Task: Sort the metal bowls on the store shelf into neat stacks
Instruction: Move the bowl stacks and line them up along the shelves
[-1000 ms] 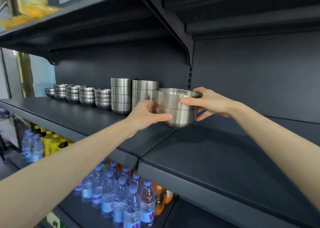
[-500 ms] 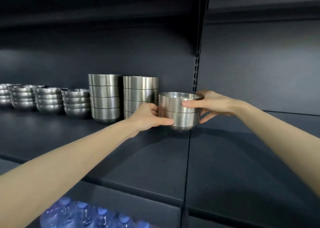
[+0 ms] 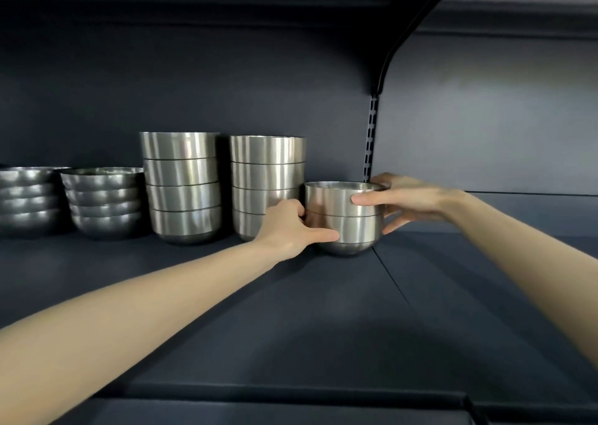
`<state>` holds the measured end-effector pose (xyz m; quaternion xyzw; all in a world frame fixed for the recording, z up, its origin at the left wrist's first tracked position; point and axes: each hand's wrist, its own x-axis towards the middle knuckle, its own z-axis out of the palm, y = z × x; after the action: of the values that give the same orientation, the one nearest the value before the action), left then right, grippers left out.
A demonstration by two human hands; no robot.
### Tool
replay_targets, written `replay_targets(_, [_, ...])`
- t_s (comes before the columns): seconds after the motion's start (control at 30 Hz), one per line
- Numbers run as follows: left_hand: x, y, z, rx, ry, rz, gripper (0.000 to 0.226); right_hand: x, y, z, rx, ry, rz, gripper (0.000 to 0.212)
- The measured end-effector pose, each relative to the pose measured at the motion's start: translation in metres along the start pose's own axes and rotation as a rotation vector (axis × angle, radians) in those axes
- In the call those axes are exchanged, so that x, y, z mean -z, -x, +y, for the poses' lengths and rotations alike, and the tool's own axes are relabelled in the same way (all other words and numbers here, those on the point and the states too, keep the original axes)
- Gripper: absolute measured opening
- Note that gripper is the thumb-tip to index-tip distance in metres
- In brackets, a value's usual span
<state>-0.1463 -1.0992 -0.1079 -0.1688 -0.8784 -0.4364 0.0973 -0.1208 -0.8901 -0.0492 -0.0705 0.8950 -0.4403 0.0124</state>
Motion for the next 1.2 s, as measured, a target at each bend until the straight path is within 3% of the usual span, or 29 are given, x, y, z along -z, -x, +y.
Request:
replay_targets(0.17, [-0.003, -0.004, -0.004, -0.048, -0.033, 0.044, 0.056, -0.006, -0.005, 0.005, -0.035, -0.019, 0.036, 0.079])
replay_targets(0.37, [-0.002, -0.011, -0.006, -0.067, -0.054, 0.036, 0.047, -0.006, -0.012, 0.009, -0.018, -0.040, 0.037, 0.052])
replay_targets(0.47, [-0.004, -0.013, -0.008, -0.068, -0.072, 0.039, 0.040, -0.005, -0.018, 0.012, -0.018, -0.022, 0.039, 0.063])
replay_targets(0.67, [-0.007, -0.019, -0.014, -0.053, -0.074, 0.044, 0.042, -0.004, -0.028, 0.016, 0.002, -0.015, 0.019, 0.044])
replay_targets(0.77, [-0.008, -0.019, -0.013, -0.061, -0.093, 0.047, 0.038, -0.003, -0.031, 0.017, -0.001, -0.001, 0.026, 0.062])
replay_targets(0.9, [-0.008, -0.019, -0.012, -0.061, -0.101, 0.045, 0.039, -0.004, -0.031, 0.018, 0.006, 0.004, 0.024, 0.054])
replay_targets(1.03, [-0.007, -0.020, -0.013, -0.056, -0.067, 0.038, 0.044, -0.003, -0.031, 0.018, -0.008, 0.024, 0.036, 0.075])
replay_targets(1.2, [-0.007, -0.019, -0.013, -0.056, -0.066, 0.031, 0.045, -0.004, -0.031, 0.019, -0.005, 0.009, 0.037, 0.070])
